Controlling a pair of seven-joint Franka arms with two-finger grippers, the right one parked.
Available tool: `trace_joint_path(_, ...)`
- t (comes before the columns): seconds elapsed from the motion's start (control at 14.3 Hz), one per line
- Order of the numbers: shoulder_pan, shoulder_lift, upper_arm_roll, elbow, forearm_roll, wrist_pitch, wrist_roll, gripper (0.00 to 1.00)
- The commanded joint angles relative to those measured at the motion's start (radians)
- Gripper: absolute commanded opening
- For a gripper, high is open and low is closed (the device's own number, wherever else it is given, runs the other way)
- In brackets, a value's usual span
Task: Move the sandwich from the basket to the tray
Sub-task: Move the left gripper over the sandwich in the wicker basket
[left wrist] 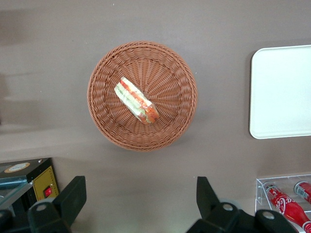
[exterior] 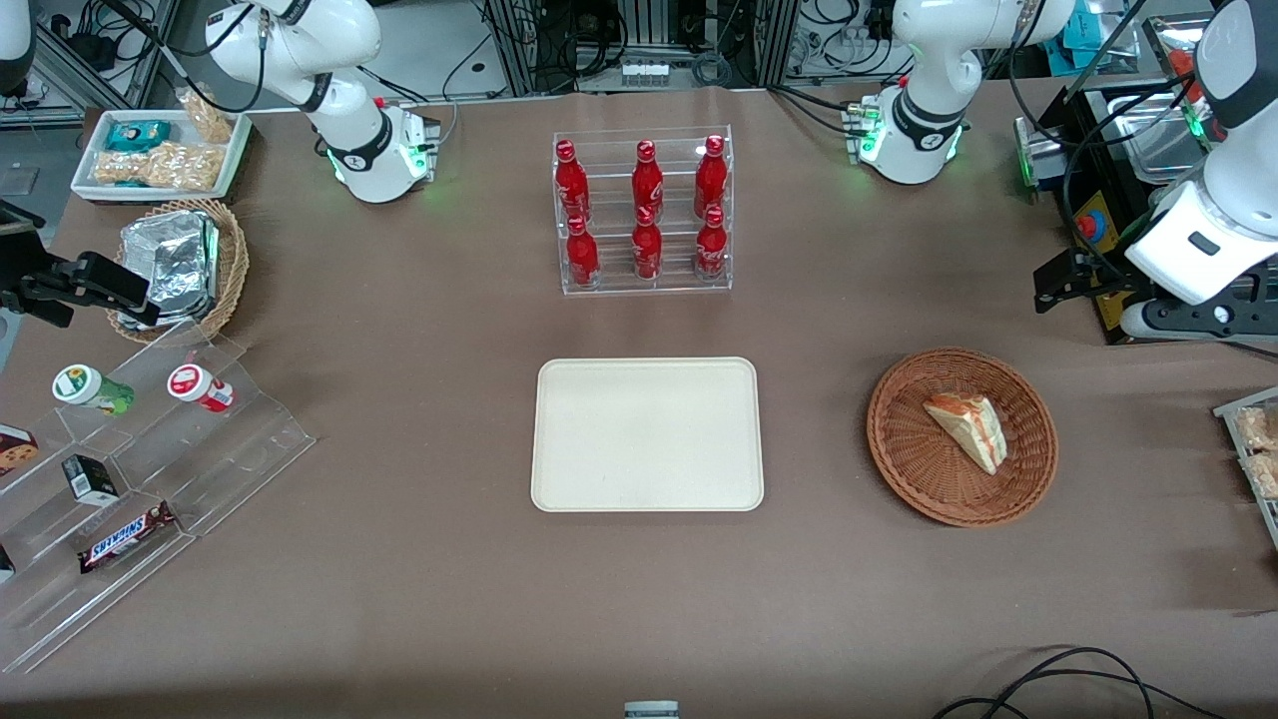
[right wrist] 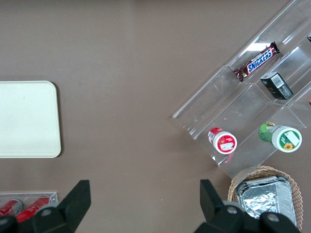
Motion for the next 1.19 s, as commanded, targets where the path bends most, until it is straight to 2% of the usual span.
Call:
trace_joint_path(0.0,-0.010,0.028,0.006,0.057,-0.013,-0.022,0.017,1.00)
trace_joint_path(0.49,-0.010,0.042,0.006,0.044,-0.016,-0.034,0.012,1.00)
trace_joint_path(0.84,-0.007,0.082,0.006,-0.021,-0.016,-0.021,-0.003,1.00)
trace_joint_path(0.98,-0.007,0.125,0.008,-0.066,-0.010,0.040,-0.007,1.00)
trace_joint_path(1.12,0.000,0.128,0.011,-0.202,-0.008,0.211,-0.010,1.00)
